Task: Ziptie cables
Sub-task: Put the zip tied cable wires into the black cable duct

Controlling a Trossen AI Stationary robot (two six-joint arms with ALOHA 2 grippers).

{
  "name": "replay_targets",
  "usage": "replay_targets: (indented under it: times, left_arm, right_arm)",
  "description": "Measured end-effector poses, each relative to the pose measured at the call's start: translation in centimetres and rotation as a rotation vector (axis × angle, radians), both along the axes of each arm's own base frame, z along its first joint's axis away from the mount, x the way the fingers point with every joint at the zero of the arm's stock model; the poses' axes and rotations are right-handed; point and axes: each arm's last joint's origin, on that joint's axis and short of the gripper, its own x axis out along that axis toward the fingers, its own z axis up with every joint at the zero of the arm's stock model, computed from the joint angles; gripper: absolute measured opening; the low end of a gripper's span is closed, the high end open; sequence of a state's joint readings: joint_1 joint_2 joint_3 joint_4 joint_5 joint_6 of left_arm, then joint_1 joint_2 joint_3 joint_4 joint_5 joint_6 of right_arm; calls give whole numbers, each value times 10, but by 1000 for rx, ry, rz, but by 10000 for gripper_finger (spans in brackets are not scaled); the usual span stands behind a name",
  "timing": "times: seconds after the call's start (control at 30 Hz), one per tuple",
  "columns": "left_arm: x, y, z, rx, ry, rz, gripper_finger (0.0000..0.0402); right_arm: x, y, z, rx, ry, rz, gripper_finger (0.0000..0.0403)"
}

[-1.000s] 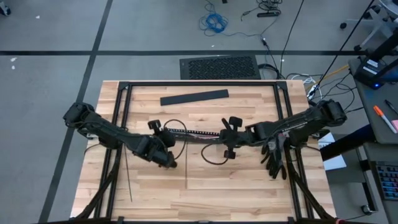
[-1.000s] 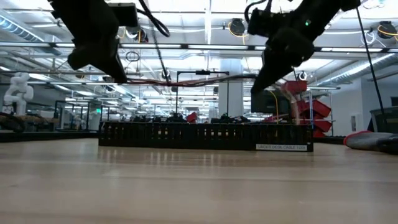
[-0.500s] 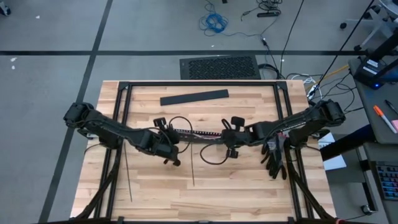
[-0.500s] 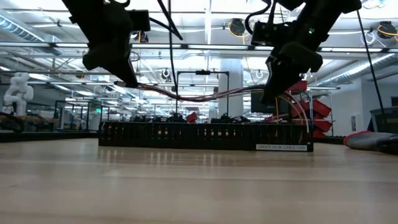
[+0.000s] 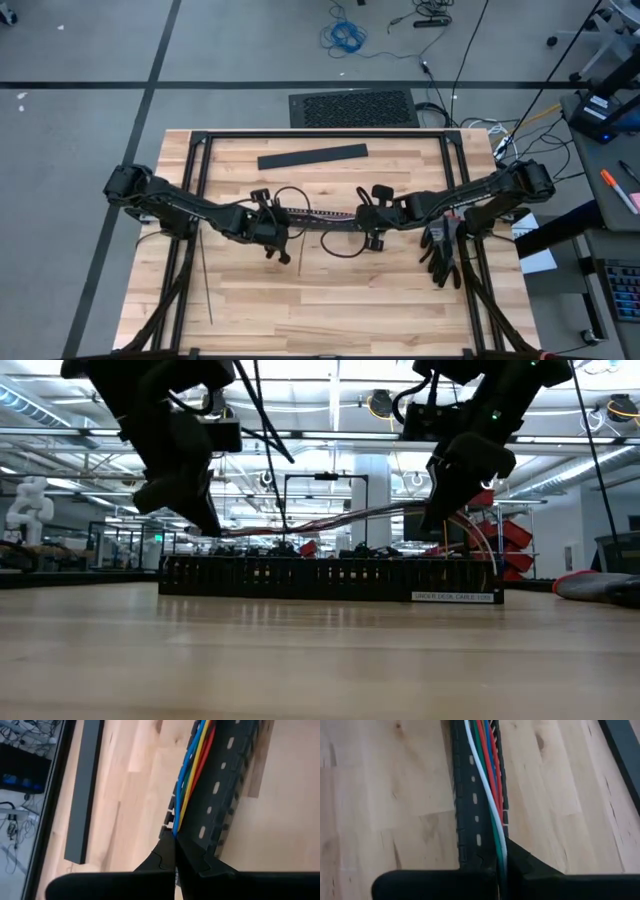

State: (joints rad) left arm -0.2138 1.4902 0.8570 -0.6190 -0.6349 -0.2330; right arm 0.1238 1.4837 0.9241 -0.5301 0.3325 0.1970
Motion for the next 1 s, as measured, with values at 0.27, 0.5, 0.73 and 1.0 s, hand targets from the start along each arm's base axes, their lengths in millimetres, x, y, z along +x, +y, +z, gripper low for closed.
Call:
replay_targets:
  times: [0.27, 0.5, 0.73, 1.0]
  left_arm:
    - [3, 2, 1, -15, -13, -17, 1]
    - [4, 6, 0, -40, -7, -17, 1]
    - [5, 12, -1, -139, 5, -17, 1]
    - [6, 11, -2, -194, 5, -27, 29]
  right_arm:
    - [2, -5, -7, 5, 35, -2, 0]
    - [12, -9, -27, -2, 84, 7, 0]
    - [15, -14, -37, 20, 124, -5, 0]
    - [15, -13, -38, 11, 131, 19, 21]
